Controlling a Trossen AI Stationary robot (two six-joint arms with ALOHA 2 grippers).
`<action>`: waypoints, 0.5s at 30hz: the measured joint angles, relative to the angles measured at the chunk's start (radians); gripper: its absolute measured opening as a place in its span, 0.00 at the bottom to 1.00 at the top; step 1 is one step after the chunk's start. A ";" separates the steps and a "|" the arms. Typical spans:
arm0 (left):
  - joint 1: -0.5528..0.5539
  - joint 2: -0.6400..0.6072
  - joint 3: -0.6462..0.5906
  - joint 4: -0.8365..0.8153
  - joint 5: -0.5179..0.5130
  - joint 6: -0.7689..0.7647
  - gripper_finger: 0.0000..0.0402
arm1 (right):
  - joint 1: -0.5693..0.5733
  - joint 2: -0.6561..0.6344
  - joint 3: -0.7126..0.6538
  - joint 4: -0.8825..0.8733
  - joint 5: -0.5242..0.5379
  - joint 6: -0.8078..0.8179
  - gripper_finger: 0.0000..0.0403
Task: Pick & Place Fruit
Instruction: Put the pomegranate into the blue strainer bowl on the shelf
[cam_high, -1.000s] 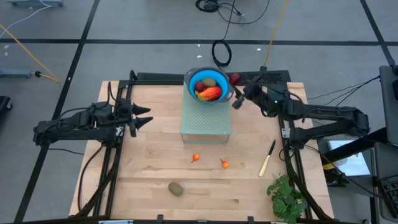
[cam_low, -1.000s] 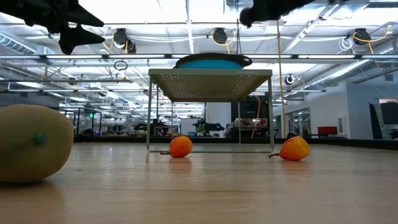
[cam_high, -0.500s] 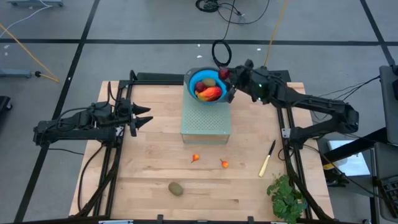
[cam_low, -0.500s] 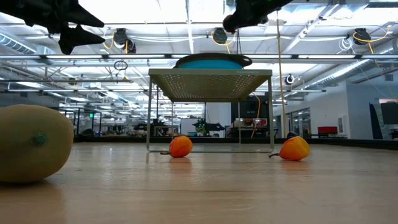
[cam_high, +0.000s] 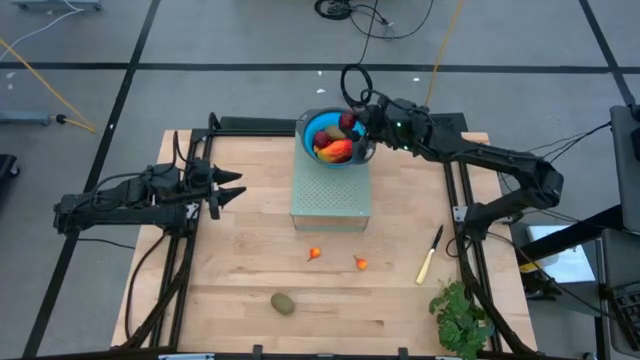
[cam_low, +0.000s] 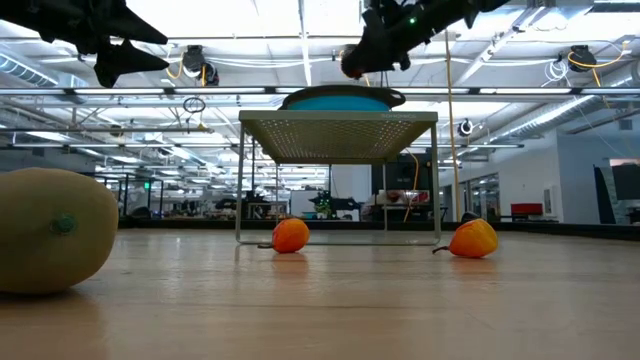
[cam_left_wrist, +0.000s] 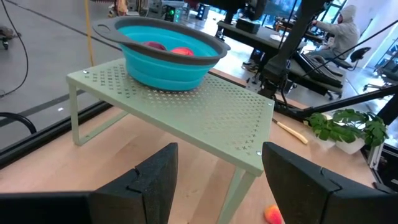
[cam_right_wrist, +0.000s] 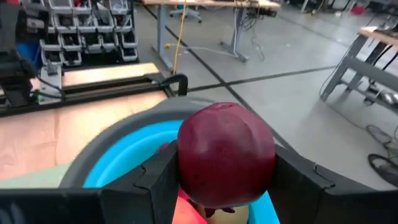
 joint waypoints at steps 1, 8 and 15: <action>0.000 0.000 0.000 0.000 0.000 0.000 0.58 | -0.002 0.006 0.000 -0.003 -0.013 0.000 0.49; 0.000 0.000 0.000 0.000 -0.001 0.000 0.58 | -0.003 0.064 0.000 -0.006 -0.019 0.005 0.49; 0.000 0.000 0.000 0.000 -0.002 0.000 0.58 | -0.007 0.107 0.000 -0.021 -0.018 0.018 0.49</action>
